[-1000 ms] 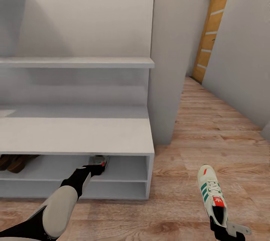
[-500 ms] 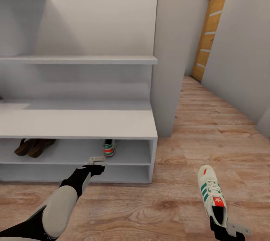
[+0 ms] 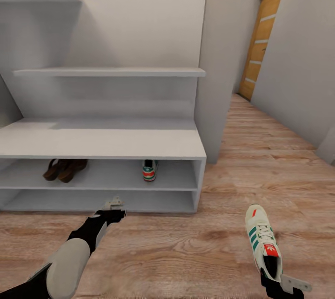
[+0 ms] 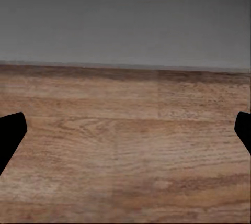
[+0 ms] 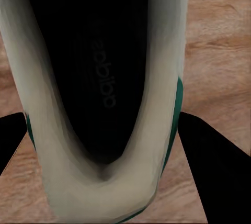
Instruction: Pick up the two gym shoes and the two sandals from the corridor floor and place them onto the hallstand (shoe rack) in the corridor, making sure they are on the rack and not on the floor. Arrange them so the two gym shoes are next to each other and the two sandals are next to each other.
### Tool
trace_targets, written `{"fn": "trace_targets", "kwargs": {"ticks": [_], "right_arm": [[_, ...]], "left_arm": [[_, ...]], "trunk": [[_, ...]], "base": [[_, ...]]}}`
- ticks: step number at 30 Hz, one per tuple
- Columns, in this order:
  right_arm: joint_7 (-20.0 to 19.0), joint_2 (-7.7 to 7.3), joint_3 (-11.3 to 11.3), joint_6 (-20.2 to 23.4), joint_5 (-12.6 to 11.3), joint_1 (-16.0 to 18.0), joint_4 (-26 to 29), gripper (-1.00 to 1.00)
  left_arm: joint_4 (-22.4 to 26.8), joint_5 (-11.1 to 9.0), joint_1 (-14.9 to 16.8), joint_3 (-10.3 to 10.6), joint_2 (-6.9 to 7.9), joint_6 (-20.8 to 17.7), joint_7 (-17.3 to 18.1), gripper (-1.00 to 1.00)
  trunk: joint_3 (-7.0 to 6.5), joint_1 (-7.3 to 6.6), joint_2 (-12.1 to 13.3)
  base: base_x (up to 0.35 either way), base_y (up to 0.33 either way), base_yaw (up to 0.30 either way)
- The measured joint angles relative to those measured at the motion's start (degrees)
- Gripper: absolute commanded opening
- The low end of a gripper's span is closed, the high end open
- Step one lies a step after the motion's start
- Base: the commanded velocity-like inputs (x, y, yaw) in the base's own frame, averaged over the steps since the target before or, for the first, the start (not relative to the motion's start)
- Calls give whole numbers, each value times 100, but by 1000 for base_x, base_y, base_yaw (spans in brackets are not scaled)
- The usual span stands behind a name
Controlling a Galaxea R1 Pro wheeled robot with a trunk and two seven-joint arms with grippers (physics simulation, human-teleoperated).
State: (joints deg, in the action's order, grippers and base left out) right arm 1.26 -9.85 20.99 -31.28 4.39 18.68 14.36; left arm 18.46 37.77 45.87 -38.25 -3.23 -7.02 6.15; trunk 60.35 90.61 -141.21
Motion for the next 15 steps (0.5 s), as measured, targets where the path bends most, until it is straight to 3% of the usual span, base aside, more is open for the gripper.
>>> {"fn": "trace_targets", "kwargs": {"ticks": [3, 5, 11, 15], "right_arm": [[0, 0, 0, 0, 0, 0, 0, -100], [-6, 0, -8, 1, 2, 0, 0, -100], [-16, 0, -12, -3, 5, 0, -14, -100], [-17, 0, -12, -6, 8, 0, -17, -100]], "left_arm": [[-6, -4, -241, -19, 104, 375, 36, 100], [2, -35, -643, -57, 272, 800, 172, 100], [6, -72, -1187, -76, 514, 1355, 597, 100], [5, -378, -1622, -93, 722, 1810, 952, 100]], "trunk": [[0, -1, 0], [0, -2, 0], [0, -2, 0], [0, -2, 0]], "base": [[-90, 283, 0], [-24, 297, 0], [-7, 301, 0], [-1, 304, 0]]}}
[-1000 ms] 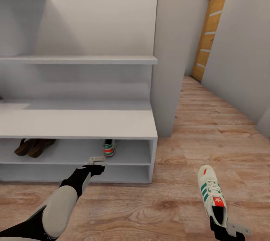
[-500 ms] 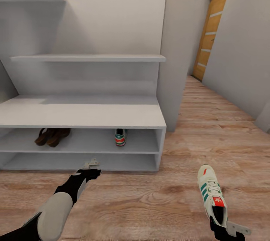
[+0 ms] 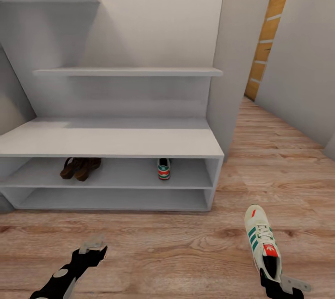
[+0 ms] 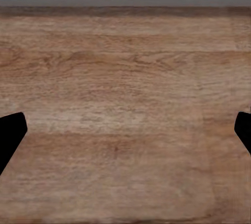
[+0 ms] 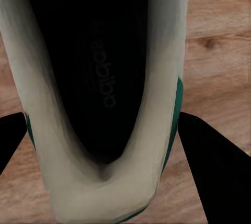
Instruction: Pick up the two gym shoes and the two sandals from the corridor floor and place them onto the hallstand (shoe rack) in the corridor, making sure they are on the rack and not on the floor. Arrange them so the two gym shoes are next to each other and the two sandals are next to each other.
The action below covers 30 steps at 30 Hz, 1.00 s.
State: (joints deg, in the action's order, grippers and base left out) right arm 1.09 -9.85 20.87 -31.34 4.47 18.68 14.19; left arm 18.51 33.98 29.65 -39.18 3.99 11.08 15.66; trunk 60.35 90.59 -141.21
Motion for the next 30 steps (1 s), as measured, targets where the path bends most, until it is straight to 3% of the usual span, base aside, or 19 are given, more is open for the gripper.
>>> {"fn": "trace_targets", "kwargs": {"ticks": [1, 2, 3, 4, 8, 14, 30], "right_arm": [[-2, 0, 0, 1, -1, -1, 0, -100], [-4, 0, -3, 3, -1, 0, -1, -100], [-5, 0, -7, 4, 1, -1, -1, -100], [-6, 0, -1, 5, -2, 0, -1, -100], [-10, 0, -8, 7, 1, 0, -1, -100], [-7, 25, -11, 8, -5, 0, -5, -100], [-7, 47, -9, 8, 1, 0, -18, -100]], "left_arm": [[0, -201, -145, -2, 96, 87, 146, 100], [1, -531, -348, -4, 261, 180, 426, 100], [1, -637, -420, 1, 317, 209, 531, 100], [1, -909, -614, 0, 468, 304, 903, 100], [-4, -1098, -827, 3, 597, 476, 1214, 100], [-45, -1181, -1037, 11, 660, 731, 1366, 100], [-59, -1189, -1091, 12, 666, 772, 1383, 100]], "trunk": [[0, 0, 0], [1, 0, 0], [0, 0, 0], [1, 0, 0], [0, 0, 0], [0, 0, 0], [0, 1, 0]], "base": [[0, 305, 0], [0, 305, 0], [0, 306, 0], [0, 306, 0], [0, 307, 0], [0, 308, 0], [-78, 308, 0]]}}
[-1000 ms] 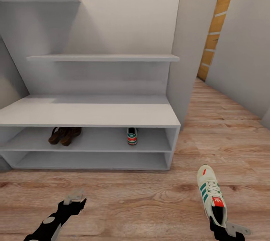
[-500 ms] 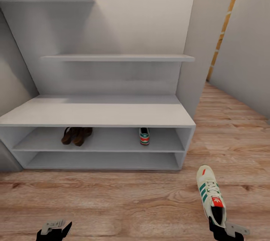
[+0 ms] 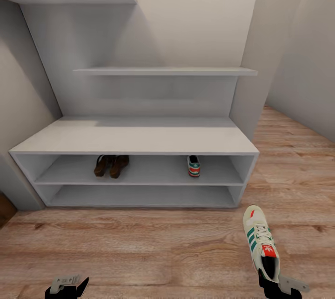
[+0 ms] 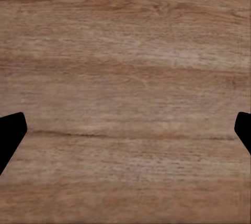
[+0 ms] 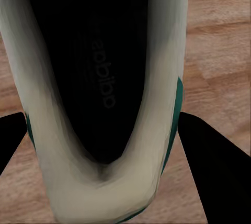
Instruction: Pick up the two gym shoes and the two sandals from the corridor floor and place them onto the hallstand (shoe rack) in the corridor, making sure they are on the rack and not on the floor. Arrange them so the two gym shoes are next to each other and the two sandals are next to each other.
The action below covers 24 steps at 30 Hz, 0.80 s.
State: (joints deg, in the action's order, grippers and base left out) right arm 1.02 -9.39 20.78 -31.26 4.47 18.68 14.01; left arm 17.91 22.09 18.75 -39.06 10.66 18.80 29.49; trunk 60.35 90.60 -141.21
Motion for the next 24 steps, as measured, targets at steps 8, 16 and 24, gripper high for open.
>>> {"fn": "trace_targets", "kwargs": {"ticks": [8, 16, 24], "right_arm": [[0, 4, -4, 0, 0, 0, 0, -100], [0, 6, -7, 0, 0, 0, 0, -100], [-6, 6, -9, 0, 0, 0, 0, -100]], "left_arm": [[0, 0, 0, 0, 0, -3, 1, 100], [0, 0, 0, 0, 0, -2, 1, 100], [0, 0, 0, 7, -2, 2, 0, 100]], "trunk": [[0, 0, 0], [0, 0, 0], [0, -1, 0]], "base": [[-108, 307, 0], [-128, 303, 0], [-36, 303, 0]]}}
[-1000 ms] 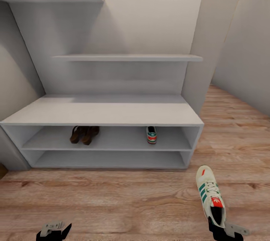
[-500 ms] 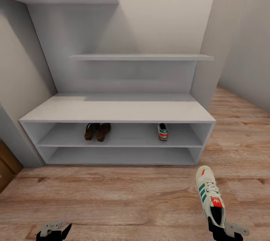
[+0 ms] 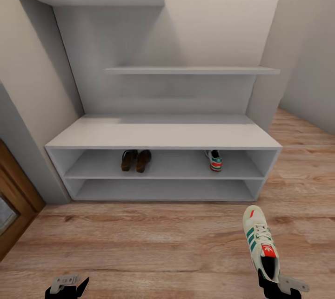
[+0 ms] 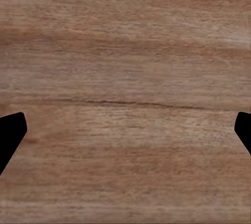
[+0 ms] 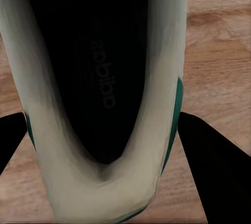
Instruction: Pick up the two gym shoes and the two sandals from the corridor floor and place them onto the hallstand (shoe rack) in the corridor, making sure they are on the rack and not on the floor. Arrange them so the two gym shoes are next to each other and the two sandals are next to each other.
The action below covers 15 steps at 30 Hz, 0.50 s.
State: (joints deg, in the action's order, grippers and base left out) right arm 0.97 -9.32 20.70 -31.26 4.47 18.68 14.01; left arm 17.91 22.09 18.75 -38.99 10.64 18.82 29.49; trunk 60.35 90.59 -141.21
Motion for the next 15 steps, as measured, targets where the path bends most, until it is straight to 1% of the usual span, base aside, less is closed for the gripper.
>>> {"fn": "trace_targets", "kwargs": {"ticks": [3, 9, 12, 13, 15], "right_arm": [[-2, 0, -1, 0, 3, 0, 0, -100], [-6, 4, -6, 1, 12, 0, -2, -100], [-16, 135, -78, 33, 32, 0, 4, -100], [-13, 206, -149, 54, 42, 0, 14, -100], [-9, 274, -211, 104, 47, 0, 27, -100]], "left_arm": [[0, 0, 0, 2, -11, -4, 0, 100], [-2, 21, 1, 52, -62, 3, 5, 100], [-17, 24, -1, 52, -84, 192, 34, 100], [-28, 27, -3, 50, -85, 307, 82, 100], [-53, 29, -7, 49, -82, 426, 171, 100]], "trunk": [[0, 0, 0], [0, 0, 0], [0, 0, 0], [0, 0, 0], [0, 0, 0]], "base": [[-2, 305, 0], [0, 25, 0], [0, 1, 0], [0, 0, 0], [0, 0, 0]]}}
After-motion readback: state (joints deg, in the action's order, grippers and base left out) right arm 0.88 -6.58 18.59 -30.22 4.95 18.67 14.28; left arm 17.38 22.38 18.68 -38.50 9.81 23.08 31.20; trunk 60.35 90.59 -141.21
